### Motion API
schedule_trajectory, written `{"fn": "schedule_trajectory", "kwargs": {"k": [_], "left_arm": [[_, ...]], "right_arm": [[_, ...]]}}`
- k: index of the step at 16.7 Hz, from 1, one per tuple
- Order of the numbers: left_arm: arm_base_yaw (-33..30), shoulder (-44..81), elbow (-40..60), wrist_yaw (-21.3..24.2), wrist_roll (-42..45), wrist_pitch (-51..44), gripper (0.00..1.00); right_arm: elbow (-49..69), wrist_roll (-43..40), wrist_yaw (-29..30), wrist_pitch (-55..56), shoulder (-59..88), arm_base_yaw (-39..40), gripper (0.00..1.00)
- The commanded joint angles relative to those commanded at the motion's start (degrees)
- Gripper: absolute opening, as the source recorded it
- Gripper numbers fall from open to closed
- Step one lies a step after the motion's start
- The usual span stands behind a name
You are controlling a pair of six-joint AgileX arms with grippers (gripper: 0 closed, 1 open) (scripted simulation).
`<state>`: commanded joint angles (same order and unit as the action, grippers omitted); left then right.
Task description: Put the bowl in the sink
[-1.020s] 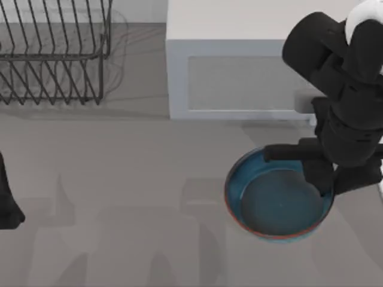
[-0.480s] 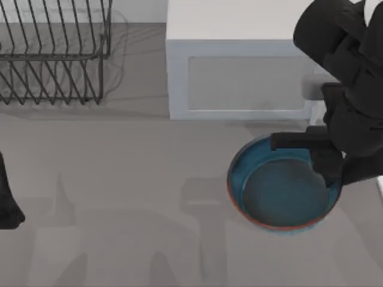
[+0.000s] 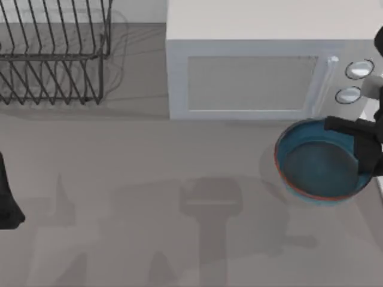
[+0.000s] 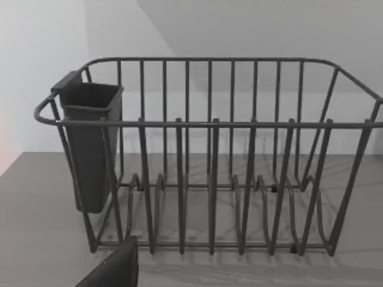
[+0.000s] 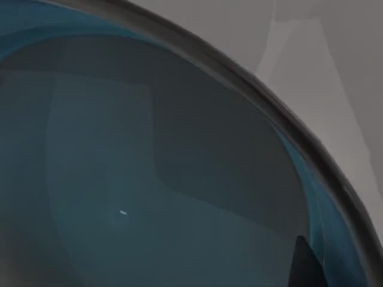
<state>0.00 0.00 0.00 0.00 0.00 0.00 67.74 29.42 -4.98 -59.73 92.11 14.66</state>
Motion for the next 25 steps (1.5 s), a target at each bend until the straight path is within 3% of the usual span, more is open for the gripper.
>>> {"fn": "schedule_trajectory", "kwargs": {"k": [8,15,20,25], "left_arm": [[0.00,0.00,0.00,0.00,0.00,0.00,1.00],[0.00,0.00,0.00,0.00,0.00,0.00,1.00],[0.00,0.00,0.00,0.00,0.00,0.00,1.00],[0.00,0.00,0.00,0.00,0.00,0.00,1.00]], "right_arm": [[-23.47,-12.32,-7.33,49.32,0.18,-26.65,0.00],[-32.92,-23.58,-17.07,93.46,-2.13,-40.11,0.00],[-33.72,-27.84,-22.80,109.44,-5.84,-44.31,0.00],[-33.60,-28.37,-23.76,111.64,-6.57,-44.82,0.00]]}}
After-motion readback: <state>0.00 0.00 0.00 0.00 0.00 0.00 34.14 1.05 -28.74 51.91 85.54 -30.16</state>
